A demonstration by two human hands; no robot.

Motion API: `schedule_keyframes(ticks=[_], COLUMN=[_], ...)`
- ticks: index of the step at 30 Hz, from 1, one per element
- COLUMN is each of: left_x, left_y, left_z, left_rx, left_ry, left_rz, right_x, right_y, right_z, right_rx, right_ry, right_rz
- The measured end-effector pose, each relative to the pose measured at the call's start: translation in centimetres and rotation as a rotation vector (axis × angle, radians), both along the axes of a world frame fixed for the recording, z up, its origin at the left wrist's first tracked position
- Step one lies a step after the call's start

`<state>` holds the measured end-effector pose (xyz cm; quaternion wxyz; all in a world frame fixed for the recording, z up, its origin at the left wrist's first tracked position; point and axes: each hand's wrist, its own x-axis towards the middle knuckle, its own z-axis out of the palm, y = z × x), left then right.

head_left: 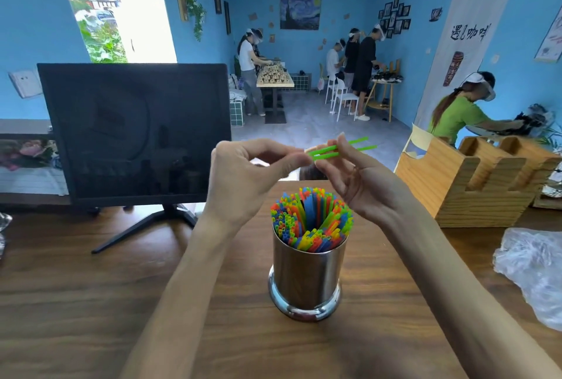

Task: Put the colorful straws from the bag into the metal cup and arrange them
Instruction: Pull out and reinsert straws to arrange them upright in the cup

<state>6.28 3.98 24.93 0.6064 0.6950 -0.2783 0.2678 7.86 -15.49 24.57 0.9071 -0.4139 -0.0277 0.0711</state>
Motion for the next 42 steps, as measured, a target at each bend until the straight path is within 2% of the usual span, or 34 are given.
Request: schedule_keyframes(ticks=[4,10,14,17,21,26,30,32,34,37,42], left_x=[1.8,5.0,6.2,6.7,6.8,6.6,6.1,5.8,5.5,5.3,5.1], left_y=[1.2,1.8,0.9,0.4,0.2,0.1,0.0,-0.1,-0.4,-0.6,-0.4], left_z=[-2.3,-6.3,-8.2,-8.6,-8.4,-7.8,-6.8,-6.2,-5.8,-5.6,-5.4], left_rx=[0.187,0.388,0.339,0.323,0.298,0.35,0.41,0.468,0.512,0.538,0.406], left_ry=[0.251,0.397,0.505,0.568,0.593,0.488,0.317,0.243,0.206,0.176,0.124], left_rz=[-0.165,0.222,0.27,0.264,0.186,0.191,0.161,0.132,0.114,0.116,0.229], right_x=[1.3,1.7,1.7,1.9,2.3,2.3,2.5,2.7,2.8,2.7,1.9], right_y=[-1.4,-2.6,-2.0,-1.9,-2.0,-1.4,-1.2,-0.9,-0.5,-0.3,-0.6], right_z=[-0.2,-1.0,-2.8,-3.9,-4.6,-5.7,-5.8,-5.5,-5.3,-5.6,-5.9], right_rx=[-0.472,-1.087,-1.483,-1.499,-1.379,-1.442,-1.441,-1.404,-1.39,-1.523,-1.668], right_ry=[-0.194,-0.425,-0.503,-0.495,-0.579,-0.691,-0.837,-0.905,-0.899,-0.861,-0.778], right_rz=[-0.152,-0.233,-0.211,-0.182,-0.34,-0.325,-0.411,-0.381,-0.326,-0.353,-0.397])
